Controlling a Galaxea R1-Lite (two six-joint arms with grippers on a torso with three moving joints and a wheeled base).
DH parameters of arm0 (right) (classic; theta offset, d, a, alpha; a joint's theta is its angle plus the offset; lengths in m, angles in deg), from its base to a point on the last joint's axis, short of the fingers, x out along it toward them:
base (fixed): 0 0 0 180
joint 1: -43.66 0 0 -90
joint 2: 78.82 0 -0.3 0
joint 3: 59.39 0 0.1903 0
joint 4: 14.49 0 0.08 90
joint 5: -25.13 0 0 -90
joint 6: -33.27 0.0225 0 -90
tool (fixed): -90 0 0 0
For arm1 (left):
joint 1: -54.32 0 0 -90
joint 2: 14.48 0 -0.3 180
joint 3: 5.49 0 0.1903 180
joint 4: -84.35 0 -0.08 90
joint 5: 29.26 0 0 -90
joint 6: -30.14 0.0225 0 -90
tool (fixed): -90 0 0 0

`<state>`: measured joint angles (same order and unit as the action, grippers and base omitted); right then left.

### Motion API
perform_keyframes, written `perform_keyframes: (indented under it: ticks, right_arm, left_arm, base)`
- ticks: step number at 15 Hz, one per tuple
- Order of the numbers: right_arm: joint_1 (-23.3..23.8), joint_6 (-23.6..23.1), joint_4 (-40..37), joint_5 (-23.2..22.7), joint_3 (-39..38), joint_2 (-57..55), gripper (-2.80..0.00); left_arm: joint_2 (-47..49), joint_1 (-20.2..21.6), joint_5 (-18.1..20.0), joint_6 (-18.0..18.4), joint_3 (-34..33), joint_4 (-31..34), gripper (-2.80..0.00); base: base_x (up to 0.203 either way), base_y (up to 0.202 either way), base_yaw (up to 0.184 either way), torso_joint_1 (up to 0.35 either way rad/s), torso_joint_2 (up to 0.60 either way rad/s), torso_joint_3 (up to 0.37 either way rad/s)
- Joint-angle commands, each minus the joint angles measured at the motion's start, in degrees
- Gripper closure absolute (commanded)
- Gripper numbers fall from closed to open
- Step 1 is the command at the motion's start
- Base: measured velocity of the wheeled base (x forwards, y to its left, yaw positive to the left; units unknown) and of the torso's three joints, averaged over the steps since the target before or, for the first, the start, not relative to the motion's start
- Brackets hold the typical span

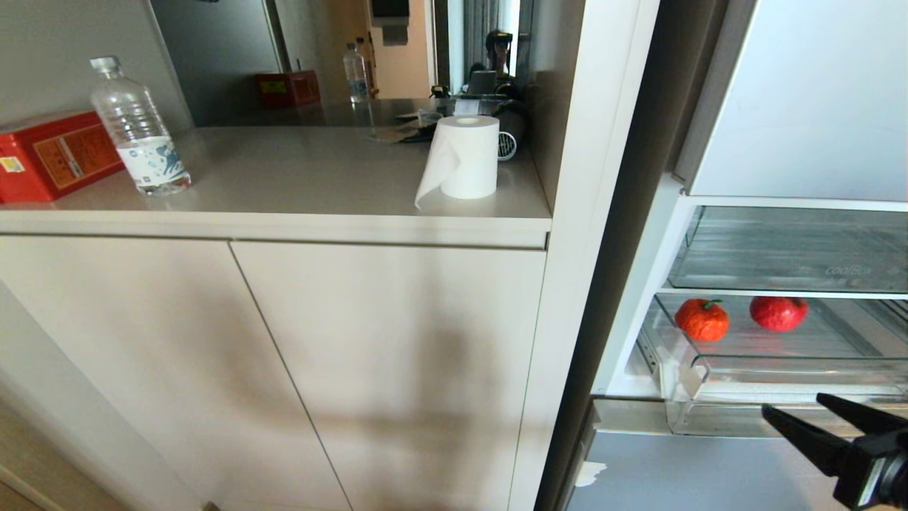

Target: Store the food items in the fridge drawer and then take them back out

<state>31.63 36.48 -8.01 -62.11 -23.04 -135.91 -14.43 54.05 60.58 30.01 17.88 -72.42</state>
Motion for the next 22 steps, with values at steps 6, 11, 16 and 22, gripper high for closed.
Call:
perform_keyframes:
  ticks: [6, 11, 16, 22]
  right_arm:
    - [7.3, -0.1, -23.8, 0.2, 21.3, -14.9, -2.8]
    - [9.1, -0.1, -18.6, 0.6, 28.1, -29.1, -2.8]
    - [9.3, -1.2, -14.8, 4.3, 30.2, -34.7, -2.8]
    - [13.4, -1.8, -37.0, 3.1, 31.2, -18.3, -2.8]
  left_arm:
    - [0.0, 0.0, 0.0, 0.0, 0.0, 0.0, 0.0]
    - [0.0, 0.0, 0.0, 0.0, 0.0, 0.0, 0.0]
    - [0.1, 0.0, -0.1, 0.0, 0.0, 0.0, 0.0]
    - [0.0, 0.0, 0.0, 0.0, 0.0, 0.0, 0.0]
  base:
    - [0.0, 0.0, 0.0, 0.0, 0.0, 0.0]
    - [0.0, 0.0, 0.0, 0.0, 0.0, 0.0]
    - [0.0, 0.0, 0.0, 0.0, 0.0, 0.0]
    - [0.0, 0.0, 0.0, 0.0, 0.0, 0.0]
